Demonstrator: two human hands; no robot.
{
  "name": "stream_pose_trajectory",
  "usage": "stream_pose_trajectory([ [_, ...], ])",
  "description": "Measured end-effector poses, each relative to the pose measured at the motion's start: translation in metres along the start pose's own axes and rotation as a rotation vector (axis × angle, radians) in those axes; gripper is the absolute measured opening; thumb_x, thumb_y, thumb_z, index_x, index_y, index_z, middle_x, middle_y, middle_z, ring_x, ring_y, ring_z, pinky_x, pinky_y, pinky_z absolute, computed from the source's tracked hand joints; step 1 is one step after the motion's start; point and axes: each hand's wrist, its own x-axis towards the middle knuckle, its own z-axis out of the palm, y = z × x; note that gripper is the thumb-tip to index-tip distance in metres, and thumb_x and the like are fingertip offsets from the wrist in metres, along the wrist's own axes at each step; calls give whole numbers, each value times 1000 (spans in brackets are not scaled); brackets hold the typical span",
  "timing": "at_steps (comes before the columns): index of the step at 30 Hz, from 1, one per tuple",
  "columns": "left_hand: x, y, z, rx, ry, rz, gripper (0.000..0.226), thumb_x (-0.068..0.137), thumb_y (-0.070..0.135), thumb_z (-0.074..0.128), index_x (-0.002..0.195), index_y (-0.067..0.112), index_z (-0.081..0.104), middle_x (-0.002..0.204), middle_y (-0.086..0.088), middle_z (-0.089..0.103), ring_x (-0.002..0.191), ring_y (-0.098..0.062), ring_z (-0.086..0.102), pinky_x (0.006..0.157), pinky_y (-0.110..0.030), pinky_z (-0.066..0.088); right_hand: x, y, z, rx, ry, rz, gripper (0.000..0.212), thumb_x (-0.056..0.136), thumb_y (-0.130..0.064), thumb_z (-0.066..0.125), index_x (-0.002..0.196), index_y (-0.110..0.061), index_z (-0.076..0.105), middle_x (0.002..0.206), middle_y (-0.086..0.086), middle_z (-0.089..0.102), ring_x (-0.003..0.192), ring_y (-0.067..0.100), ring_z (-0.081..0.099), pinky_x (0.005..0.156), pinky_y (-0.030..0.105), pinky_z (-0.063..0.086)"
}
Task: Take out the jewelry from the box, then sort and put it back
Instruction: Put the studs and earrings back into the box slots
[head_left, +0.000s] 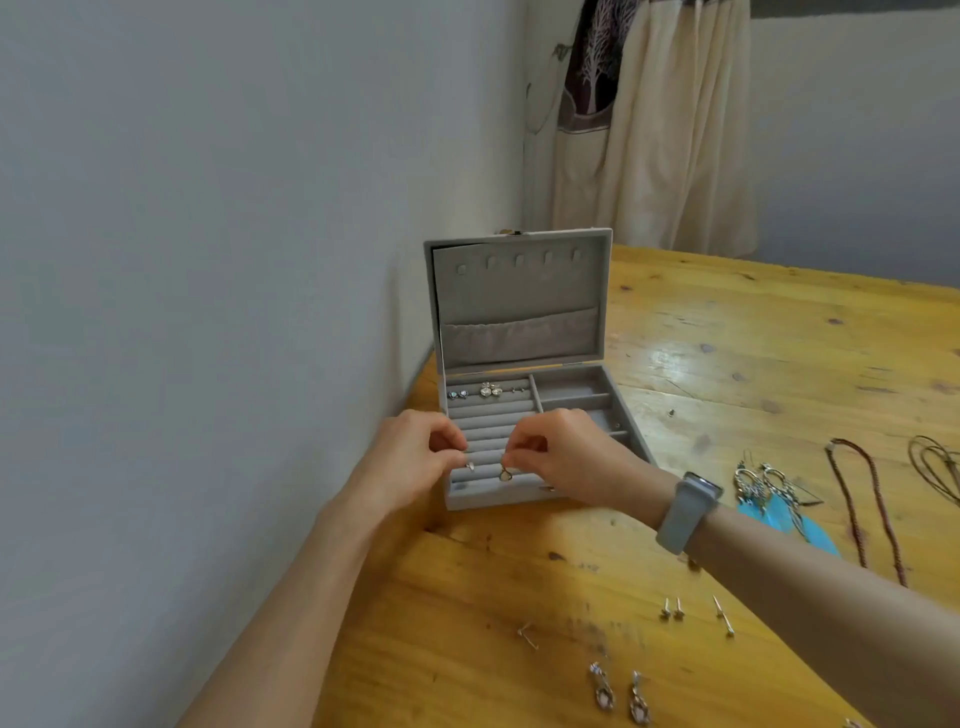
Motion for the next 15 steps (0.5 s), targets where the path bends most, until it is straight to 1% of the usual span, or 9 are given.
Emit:
stream_pose_trajectory([
  [3, 23, -5, 2, 14, 75, -12, 7, 84, 16, 63, 87, 18, 69, 84, 9, 61, 81, -3, 54, 70, -13, 38, 28, 6, 1, -54, 24, -30, 18, 89, -20, 54, 94, -10, 68, 94, 6, 69, 86, 18, 61, 75, 25, 45],
  [5, 37, -7, 3, 34, 81, -7, 10, 85, 16, 62, 89, 16, 70, 85, 8, 61, 85, -5, 55, 77, -17, 39, 43, 10, 0, -104, -29, -39, 17, 89, -20, 54, 94, -10, 67, 95, 6, 68, 88, 20, 60, 75, 26, 44],
  [7, 48, -8, 2, 88, 23, -16, 11, 85, 17, 62, 90, 16, 72, 87, 7, 61, 87, -6, 54, 81, -22, 43, 54, 13, -5, -135, -143, -65, 16, 88, -20, 55, 95, -12, 67, 94, 2, 67, 86, 16, 58, 74, 24, 44],
  [9, 55, -10, -3, 90, -119, -43, 9, 83, 18, 64, 88, 18, 73, 87, 6, 64, 88, -8, 57, 83, -26, 46, 61, 14, -15, -113, -295, -95, 15, 87, -21, 58, 95, -13, 68, 84, -7, 62, 79, 8, 53, 69, 16, 40],
  [11, 56, -10, -9, 15, -281, -74, 8, 83, 18, 65, 86, 19, 72, 84, 9, 65, 85, -5, 58, 81, -23, 45, 67, 16, -23, -62, -434, -88, 13, 85, -23, 60, 92, -15, 68, 76, -10, 58, 72, 6, 52, 67, 17, 41],
  [12, 58, -9, -12, 4, -318, -83, 7, 83, 18, 65, 86, 19, 71, 83, 11, 64, 84, -3, 57, 80, -21, 45, 70, 18, -25, -48, -475, -75, 12, 85, -24, 61, 89, -16, 68, 73, -9, 58, 68, 5, 51, 67, 19, 42],
  [13, 60, -10, -12, 13, -316, -91, 8, 84, 19, 64, 87, 19, 71, 83, 10, 64, 84, -3, 57, 80, -22, 45, 74, 20, -25, -46, -490, -62, 12, 84, -24, 62, 87, -16, 69, 70, -9, 58, 65, 5, 50, 66, 21, 42],
  [15, 66, -12, -9, 49, -234, -120, 8, 84, 20, 64, 88, 19, 71, 86, 7, 65, 86, -7, 58, 82, -25, 47, 82, 25, -20, -65, -465, -42, 14, 83, -25, 63, 87, -14, 69, 71, -6, 61, 66, 7, 51, 68, 25, 43],
])
